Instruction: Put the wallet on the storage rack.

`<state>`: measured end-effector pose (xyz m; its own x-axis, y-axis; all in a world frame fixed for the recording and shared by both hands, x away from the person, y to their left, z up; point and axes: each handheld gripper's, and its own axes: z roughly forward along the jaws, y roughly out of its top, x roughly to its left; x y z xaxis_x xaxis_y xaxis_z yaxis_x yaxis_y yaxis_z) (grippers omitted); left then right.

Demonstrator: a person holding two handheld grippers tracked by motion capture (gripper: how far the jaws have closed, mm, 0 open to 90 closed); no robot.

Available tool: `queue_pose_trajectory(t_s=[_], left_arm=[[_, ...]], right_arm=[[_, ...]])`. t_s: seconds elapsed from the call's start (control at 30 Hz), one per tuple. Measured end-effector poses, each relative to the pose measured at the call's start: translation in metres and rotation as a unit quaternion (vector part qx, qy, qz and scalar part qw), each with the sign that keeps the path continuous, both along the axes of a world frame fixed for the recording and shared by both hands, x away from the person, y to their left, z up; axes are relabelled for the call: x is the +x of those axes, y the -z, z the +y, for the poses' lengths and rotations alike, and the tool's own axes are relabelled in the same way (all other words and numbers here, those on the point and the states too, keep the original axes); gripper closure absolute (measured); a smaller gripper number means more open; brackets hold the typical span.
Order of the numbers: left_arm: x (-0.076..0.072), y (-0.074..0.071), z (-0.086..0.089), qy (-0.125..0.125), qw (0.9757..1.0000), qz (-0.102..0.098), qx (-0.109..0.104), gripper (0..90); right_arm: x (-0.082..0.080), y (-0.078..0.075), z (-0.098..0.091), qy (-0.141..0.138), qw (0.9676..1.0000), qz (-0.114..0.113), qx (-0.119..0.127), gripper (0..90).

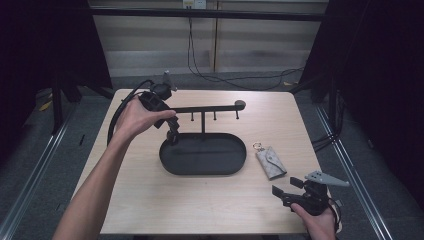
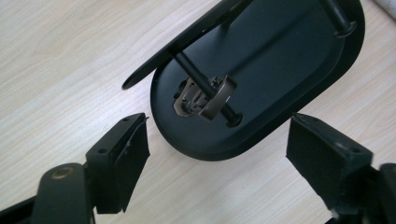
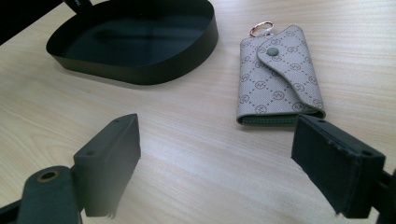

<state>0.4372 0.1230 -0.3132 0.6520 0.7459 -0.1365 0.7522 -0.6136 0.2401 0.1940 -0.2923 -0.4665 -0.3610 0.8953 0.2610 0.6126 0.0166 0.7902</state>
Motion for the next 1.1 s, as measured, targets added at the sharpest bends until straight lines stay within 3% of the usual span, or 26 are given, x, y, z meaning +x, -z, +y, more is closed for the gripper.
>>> queue_pose_trajectory(t_s=[0.2,0.37,0.5,0.6,0.7,0.8,0.83,0.9,0.93,1.07,1.1], left_arm=[[-0.008,-0.002,0.013,-0.005,0.9995,-0.019,-0.025,18.6],[-0.018,-0.001,0.02,0.005,0.9975,-0.043,-0.056,17.0],[-0.022,0.003,0.023,0.01,0.9973,-0.053,-0.051,17.4],[-0.025,0.009,0.028,0.023,0.9962,-0.058,-0.06,17.4],[-0.03,0.012,0.033,0.023,0.9945,-0.073,-0.073,17.3],[-0.038,0.016,0.041,0.025,0.991,-0.092,-0.094,17.4],[-0.038,0.016,0.041,0.025,0.991,-0.092,-0.094,17.3],[-0.042,0.018,0.045,0.024,0.9883,-0.106,-0.107,17.3],[-0.047,0.019,0.05,0.019,0.9859,-0.111,-0.124,17.2],[-0.054,0.022,0.055,0.009,0.9839,-0.116,-0.135,16.6],[-0.057,0.023,0.06,0.002,0.9821,-0.12,-0.145,16.8]], right_arm=[[0.0,0.0,0.0,0.001,1.0,0.0,-0.002,15.3],[0.0,0.0,0.0,0.002,1.0,-0.001,-0.003,15.3],[0.0,0.0,0.0,0.003,1.0,-0.001,-0.002,15.3],[0.0,0.0,0.0,0.004,1.0,0.001,-0.001,15.3],[0.0,0.0,0.0,0.003,1.0,0.002,-0.001,15.4],[0.0,0.0,-0.001,0.006,1.0,0.002,0.0,15.4],[0.0,0.0,-0.001,0.006,1.0,0.002,0.0,15.4],[0.0,0.0,0.0,0.005,1.0,0.002,-0.002,15.5],[0.0,0.0,0.0,0.006,1.0,0.002,-0.002,15.5],[0.0,0.0,0.0,0.008,1.0,0.001,-0.001,15.6],[0.001,0.0,-0.001,0.009,1.0,0.003,0.0,15.6]])
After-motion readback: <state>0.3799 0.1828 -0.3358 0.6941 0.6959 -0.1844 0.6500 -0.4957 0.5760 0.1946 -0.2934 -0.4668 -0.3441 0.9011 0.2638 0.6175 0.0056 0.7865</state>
